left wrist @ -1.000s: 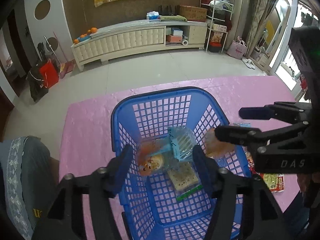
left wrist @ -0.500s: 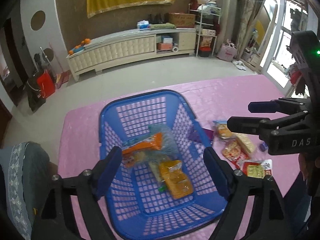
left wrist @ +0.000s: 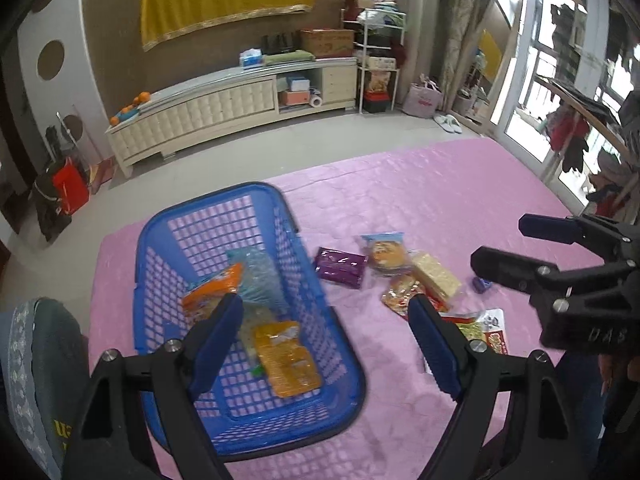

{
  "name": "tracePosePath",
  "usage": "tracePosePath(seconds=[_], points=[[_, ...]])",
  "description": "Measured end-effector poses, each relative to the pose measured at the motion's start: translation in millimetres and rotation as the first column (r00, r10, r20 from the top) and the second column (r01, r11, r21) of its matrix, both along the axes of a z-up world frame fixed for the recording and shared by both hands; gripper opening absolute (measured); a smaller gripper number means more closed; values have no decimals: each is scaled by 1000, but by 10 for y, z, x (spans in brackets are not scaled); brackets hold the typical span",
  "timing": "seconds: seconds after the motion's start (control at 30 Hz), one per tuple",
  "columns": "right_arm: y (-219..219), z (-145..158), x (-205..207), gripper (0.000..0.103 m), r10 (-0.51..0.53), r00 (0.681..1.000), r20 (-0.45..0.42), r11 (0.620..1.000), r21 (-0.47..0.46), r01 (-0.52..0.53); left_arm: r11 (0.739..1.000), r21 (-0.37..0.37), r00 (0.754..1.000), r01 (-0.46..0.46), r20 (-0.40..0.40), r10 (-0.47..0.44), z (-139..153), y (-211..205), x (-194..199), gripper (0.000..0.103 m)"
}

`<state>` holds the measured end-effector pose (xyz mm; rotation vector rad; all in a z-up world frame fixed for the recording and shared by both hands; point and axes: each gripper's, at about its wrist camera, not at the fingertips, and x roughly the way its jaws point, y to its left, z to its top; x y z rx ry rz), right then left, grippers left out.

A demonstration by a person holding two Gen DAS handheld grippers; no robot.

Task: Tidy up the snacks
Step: 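Move both tools back over the pile, right tool toward the red-and-silver packet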

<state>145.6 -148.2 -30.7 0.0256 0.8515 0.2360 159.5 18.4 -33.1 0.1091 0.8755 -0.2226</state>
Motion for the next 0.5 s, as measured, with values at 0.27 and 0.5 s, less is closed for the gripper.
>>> tracePosePath(seconds=[0.27,0.5], points=[[-371,58,-152,84,-74,997,32,997,-4,74,999,-5,999,36,5,-36,38,-337,-80,83],[-847,-49,-283,84,-150,989,-7,987,58,150,998,-33,999,48,5,-48,16,-688,-57,83]])
